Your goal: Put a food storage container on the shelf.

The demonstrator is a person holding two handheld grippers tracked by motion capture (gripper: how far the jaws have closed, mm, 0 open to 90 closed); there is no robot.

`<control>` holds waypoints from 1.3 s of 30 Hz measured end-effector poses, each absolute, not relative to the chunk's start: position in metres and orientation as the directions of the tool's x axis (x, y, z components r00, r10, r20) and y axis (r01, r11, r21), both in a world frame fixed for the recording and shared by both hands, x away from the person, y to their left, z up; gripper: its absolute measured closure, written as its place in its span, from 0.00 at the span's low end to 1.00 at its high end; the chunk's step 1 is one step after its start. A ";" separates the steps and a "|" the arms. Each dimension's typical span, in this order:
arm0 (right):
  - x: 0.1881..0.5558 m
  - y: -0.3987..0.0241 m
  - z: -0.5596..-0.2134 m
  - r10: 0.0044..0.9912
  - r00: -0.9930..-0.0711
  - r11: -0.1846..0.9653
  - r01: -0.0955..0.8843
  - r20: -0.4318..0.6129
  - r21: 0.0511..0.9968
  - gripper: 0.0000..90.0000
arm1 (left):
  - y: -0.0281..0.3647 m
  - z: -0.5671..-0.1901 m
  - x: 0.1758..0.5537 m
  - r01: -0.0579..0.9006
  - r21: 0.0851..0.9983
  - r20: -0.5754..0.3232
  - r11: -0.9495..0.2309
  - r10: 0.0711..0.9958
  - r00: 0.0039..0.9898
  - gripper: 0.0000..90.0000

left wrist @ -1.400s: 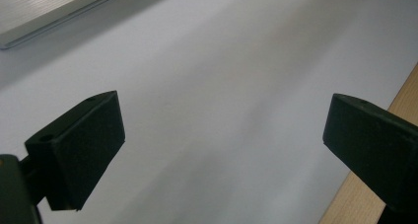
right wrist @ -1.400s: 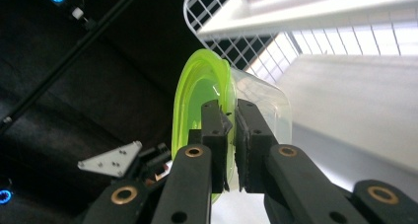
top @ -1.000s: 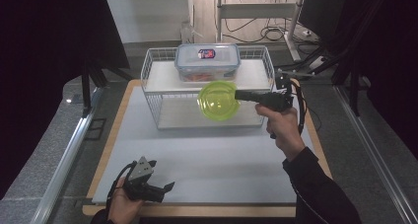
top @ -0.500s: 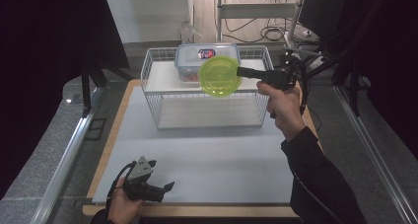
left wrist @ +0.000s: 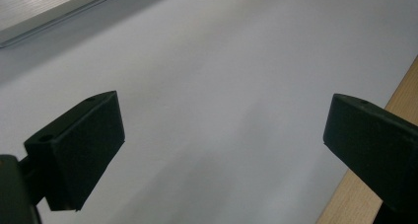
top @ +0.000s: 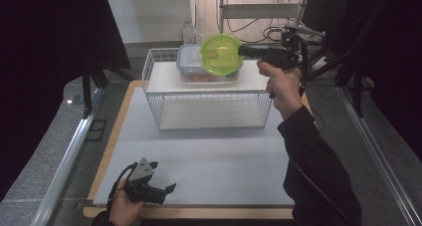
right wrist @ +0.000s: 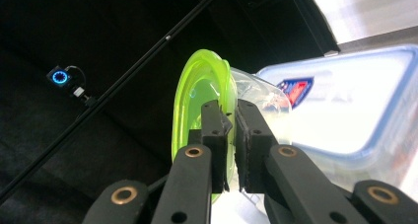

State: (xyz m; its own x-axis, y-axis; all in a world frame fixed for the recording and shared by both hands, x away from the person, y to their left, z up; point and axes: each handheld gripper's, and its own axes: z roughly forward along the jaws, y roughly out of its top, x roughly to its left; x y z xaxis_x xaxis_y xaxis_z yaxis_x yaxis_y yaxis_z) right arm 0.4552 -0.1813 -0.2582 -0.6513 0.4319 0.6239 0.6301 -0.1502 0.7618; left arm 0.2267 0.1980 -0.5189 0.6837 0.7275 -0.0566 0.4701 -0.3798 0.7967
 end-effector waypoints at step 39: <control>0.523 -0.136 -0.270 0.529 -0.483 -0.273 0.682 0.698 0.679 0.82 | 0.197 -0.520 0.227 0.470 0.793 -0.074 -0.387 0.705 0.706 0.02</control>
State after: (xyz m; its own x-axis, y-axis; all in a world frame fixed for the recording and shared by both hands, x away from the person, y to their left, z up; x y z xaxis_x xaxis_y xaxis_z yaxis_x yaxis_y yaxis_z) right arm 0.5231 -0.1363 -0.2699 -0.4833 0.5289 0.6977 0.6818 -0.2726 0.6789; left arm 0.2271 0.1969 -0.5205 0.7056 0.7048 -0.0739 0.4700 -0.3874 0.7931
